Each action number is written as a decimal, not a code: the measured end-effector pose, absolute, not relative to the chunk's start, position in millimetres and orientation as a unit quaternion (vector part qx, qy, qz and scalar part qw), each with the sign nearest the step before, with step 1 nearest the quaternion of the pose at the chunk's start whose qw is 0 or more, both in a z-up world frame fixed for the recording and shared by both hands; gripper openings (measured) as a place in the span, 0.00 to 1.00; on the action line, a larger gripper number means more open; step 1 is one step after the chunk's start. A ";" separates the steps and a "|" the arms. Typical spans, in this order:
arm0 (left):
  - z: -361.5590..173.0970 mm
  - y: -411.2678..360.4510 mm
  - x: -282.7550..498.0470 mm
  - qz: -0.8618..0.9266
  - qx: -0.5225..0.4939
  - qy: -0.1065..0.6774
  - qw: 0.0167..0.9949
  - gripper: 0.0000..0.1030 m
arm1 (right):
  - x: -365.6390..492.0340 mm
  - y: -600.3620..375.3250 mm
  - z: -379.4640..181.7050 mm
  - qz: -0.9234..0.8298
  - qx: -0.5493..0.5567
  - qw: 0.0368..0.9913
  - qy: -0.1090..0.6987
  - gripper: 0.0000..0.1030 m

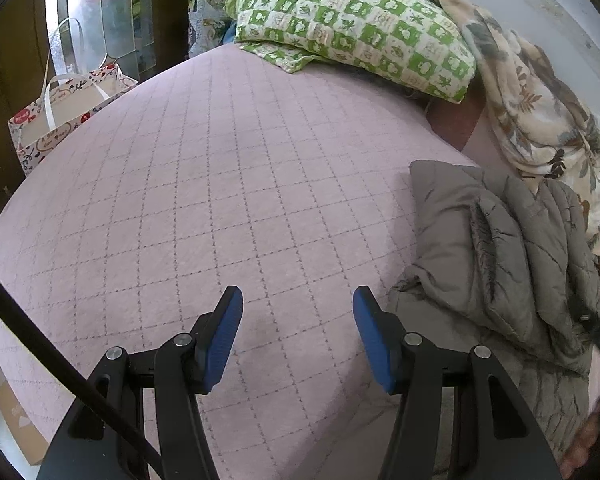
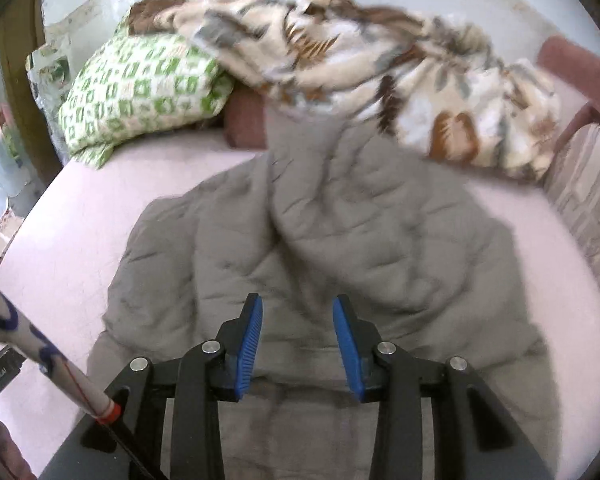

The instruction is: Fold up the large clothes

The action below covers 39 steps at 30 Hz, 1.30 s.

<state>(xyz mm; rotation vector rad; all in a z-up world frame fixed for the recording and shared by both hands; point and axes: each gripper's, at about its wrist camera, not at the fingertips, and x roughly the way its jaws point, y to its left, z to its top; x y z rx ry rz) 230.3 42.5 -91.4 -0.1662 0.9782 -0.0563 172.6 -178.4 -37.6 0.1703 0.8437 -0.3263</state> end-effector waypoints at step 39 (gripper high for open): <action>-121.2 81.5 120.5 -0.075 -0.056 0.537 0.838 0.55 | -220.2 -402.8 -116.8 -0.281 0.327 0.804 0.408 0.65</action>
